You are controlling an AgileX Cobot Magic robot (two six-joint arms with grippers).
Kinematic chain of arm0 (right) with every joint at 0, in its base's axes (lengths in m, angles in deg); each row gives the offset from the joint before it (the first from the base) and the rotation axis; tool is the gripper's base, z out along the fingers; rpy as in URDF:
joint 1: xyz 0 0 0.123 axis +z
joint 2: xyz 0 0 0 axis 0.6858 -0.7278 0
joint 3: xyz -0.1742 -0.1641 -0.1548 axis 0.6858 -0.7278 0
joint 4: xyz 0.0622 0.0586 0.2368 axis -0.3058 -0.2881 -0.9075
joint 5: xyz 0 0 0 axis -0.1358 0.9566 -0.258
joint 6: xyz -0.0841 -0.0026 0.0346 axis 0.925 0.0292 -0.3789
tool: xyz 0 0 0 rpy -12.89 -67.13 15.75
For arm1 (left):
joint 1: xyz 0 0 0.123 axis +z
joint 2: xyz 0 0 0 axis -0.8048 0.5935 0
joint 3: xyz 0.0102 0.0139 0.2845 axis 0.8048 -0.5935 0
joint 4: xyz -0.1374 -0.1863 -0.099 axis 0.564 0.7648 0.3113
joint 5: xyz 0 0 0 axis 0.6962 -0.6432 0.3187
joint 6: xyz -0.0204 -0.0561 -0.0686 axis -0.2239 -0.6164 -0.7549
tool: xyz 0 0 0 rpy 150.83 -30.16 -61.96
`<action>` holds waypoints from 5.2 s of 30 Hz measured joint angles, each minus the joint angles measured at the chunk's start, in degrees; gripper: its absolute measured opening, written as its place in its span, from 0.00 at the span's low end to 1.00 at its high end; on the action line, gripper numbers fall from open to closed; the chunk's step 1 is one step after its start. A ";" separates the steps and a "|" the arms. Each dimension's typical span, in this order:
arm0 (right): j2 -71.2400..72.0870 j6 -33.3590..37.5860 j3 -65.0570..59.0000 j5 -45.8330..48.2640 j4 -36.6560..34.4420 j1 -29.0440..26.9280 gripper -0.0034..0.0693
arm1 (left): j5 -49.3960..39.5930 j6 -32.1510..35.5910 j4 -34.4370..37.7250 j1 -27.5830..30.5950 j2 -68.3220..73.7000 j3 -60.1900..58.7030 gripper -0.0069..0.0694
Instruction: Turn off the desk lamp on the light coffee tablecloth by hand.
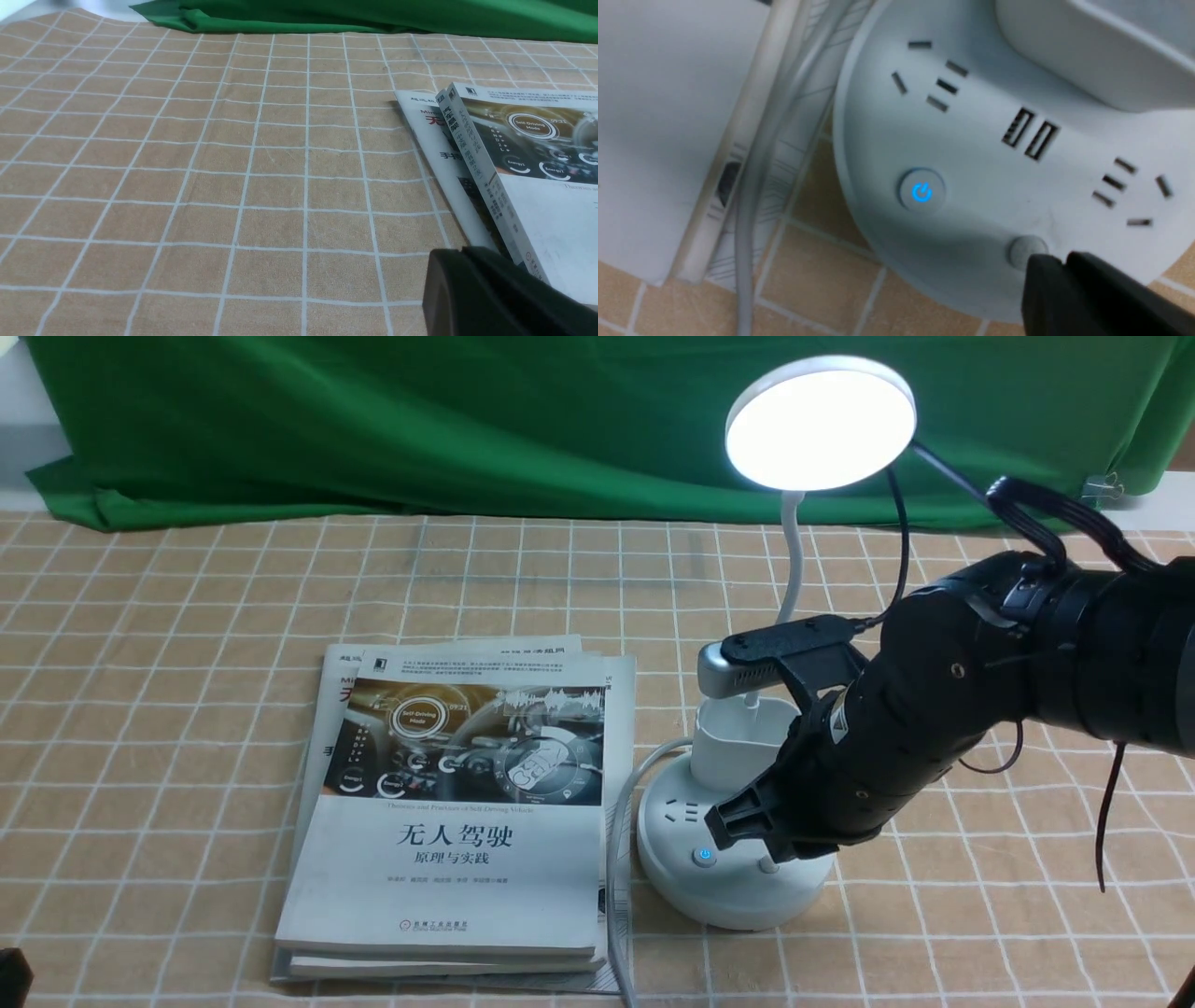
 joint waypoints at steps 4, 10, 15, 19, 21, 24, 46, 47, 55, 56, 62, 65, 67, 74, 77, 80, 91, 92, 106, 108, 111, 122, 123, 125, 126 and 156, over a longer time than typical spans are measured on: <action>-0.30 0.00 0.00 -0.48 -0.52 0.00 0.11 | 0.00 0.00 0.00 0.00 0.00 0.00 0.10; -3.91 0.00 0.25 -0.45 -0.75 0.00 0.11 | 0.00 0.00 0.00 0.00 0.00 0.00 0.10; -4.47 0.00 0.68 -0.37 -0.75 -0.02 0.11 | 0.00 0.00 0.00 0.00 0.00 0.00 0.10; -4.24 0.05 0.68 -0.37 -1.03 -0.52 0.11 | 0.00 0.00 0.00 0.00 0.00 0.00 0.10; -3.76 0.05 0.62 -0.37 -1.02 -0.52 0.11 | 0.00 0.00 0.00 0.00 0.00 0.00 0.10; -2.38 0.05 0.31 -0.63 -1.02 -0.52 0.11 | 0.00 0.00 0.00 0.00 0.00 0.00 0.10; -3.97 0.68 0.59 -2.87 -0.97 -0.62 0.11 | 0.00 0.00 0.00 0.00 0.00 0.00 0.10; -3.60 0.77 0.53 -2.99 -0.97 -0.62 0.11 | 0.00 0.00 0.00 0.00 0.00 0.00 0.10; 1.32 1.08 0.35 -3.15 -1.02 -0.62 0.11 | 0.00 0.00 0.00 0.00 0.00 0.00 0.10; 1.30 1.08 0.35 -3.08 -1.02 -0.62 0.11 | 0.00 0.00 0.00 0.00 0.00 0.00 0.10; -0.92 1.15 0.35 -2.74 -1.39 -0.69 0.11 | 0.00 0.00 0.00 0.00 0.00 0.00 0.10; -2.91 1.30 0.35 -2.69 -1.84 -0.69 0.11 | 0.00 0.00 0.00 0.00 0.00 0.00 0.10; -4.15 1.35 0.35 -2.55 -1.97 -0.69 0.11 | 0.00 0.00 0.00 0.00 0.00 0.00 0.10; -4.44 1.56 0.58 -2.74 -2.10 -0.80 0.11 | 0.00 0.00 0.00 0.00 0.00 0.00 0.10; -3.70 1.56 0.46 -2.79 -2.10 -0.84 0.11 | 0.00 0.00 0.00 0.00 0.00 0.00 0.10; -1.67 1.56 0.28 -2.83 -2.13 -0.86 0.11 | 0.00 0.00 0.00 0.00 0.00 0.00 0.10; 18.38 2.16 -12.94 -4.00 -2.74 -0.91 0.11 | 0.00 0.00 0.00 0.00 0.00 0.00 0.10; 21.02 2.43 -14.99 -4.00 -2.79 -0.91 0.11 | 0.00 0.00 0.00 0.00 0.00 0.00 0.10; 43.71 2.79 -23.02 -2.47 -2.79 -0.91 0.15 | 0.00 0.00 0.00 0.00 0.00 0.00 0.10; 45.09 2.79 -23.02 -3.29 -2.68 -0.91 0.15 | 0.00 0.00 0.00 0.00 0.00 0.00 0.10; 47.48 2.84 -23.46 -3.98 -1.43 -0.85 0.15 | 0.00 0.00 0.00 0.00 0.00 0.00 0.10; 71.33 10.71 -51.86 -32.42 -0.39 -18.57 0.08 | 0.00 0.00 0.00 0.00 0.00 0.00 0.10; 73.83 11.06 -54.57 -34.64 -0.39 -20.38 0.08 | 0.00 0.00 0.00 0.00 0.00 0.00 0.10; 80.02 11.99 -60.59 -38.75 -0.39 -23.18 0.08 | 0.00 0.00 0.00 0.00 0.00 0.00 0.10; 83.64 12.34 -63.38 -39.93 -0.39 -24.22 0.08 | 0.00 0.00 0.00 0.00 0.00 0.00 0.10; 99.66 14.95 -65.70 -30.15 1.40 -26.60 0.09 | -0.01 0.00 0.05 0.00 0.00 0.00 0.10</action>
